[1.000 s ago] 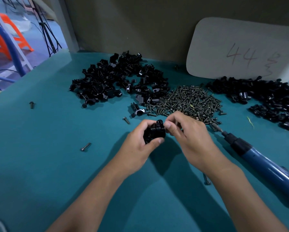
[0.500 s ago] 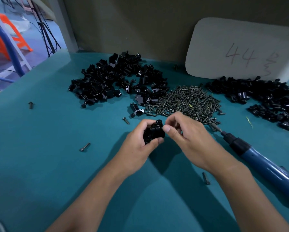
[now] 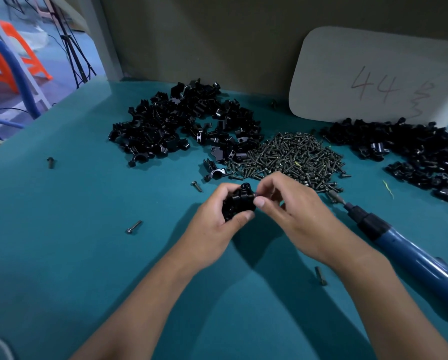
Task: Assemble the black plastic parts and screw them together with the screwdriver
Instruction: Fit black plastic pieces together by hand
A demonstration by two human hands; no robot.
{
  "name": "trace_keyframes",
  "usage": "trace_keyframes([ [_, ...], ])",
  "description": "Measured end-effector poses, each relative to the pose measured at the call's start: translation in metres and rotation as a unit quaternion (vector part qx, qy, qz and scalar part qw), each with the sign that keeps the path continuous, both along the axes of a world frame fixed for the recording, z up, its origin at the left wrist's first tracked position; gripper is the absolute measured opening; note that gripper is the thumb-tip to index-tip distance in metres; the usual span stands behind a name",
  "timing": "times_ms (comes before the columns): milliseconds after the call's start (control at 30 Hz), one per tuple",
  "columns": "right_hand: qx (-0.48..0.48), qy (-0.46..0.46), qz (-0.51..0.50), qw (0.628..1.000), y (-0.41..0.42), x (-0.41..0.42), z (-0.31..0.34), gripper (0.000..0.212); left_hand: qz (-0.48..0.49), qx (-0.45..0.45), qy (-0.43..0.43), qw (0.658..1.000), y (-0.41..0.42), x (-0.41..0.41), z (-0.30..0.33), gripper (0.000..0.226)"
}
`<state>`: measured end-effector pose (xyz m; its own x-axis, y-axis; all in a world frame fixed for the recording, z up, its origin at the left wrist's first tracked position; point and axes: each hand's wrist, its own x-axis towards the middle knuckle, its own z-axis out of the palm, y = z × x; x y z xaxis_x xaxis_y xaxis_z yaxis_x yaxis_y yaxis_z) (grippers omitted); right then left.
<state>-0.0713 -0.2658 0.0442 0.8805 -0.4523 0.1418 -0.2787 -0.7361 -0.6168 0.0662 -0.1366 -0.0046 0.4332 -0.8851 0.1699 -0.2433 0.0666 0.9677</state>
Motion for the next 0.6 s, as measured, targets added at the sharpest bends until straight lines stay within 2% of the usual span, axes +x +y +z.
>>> trace_keyframes([
  [67,-0.019,0.005,0.01,1.0,-0.0012,0.0,0.0007,0.013,-0.006,0.004,-0.014,1.0,0.0005,-0.0008,-0.0009,0.027],
  [200,-0.042,0.036,0.04,0.998,0.0047,-0.0005,-0.0003,0.032,-0.011,0.012,-0.031,0.999,0.0015,-0.0022,-0.0015,0.022],
  [367,-0.051,0.048,-0.015,0.997,0.0077,-0.0005,0.0009,0.046,-0.017,0.012,-0.02,1.0,0.0014,-0.0021,-0.0003,0.025],
  [533,-0.036,0.031,0.019,0.999,0.0009,-0.0069,0.0045,0.022,-0.023,0.013,-0.018,0.999,0.0014,-0.0014,-0.0001,0.025],
  [600,-0.043,0.036,0.015,0.998,0.0018,-0.0039,0.0011,0.025,-0.025,0.015,-0.022,0.999,0.0016,-0.002,-0.0014,0.024],
])
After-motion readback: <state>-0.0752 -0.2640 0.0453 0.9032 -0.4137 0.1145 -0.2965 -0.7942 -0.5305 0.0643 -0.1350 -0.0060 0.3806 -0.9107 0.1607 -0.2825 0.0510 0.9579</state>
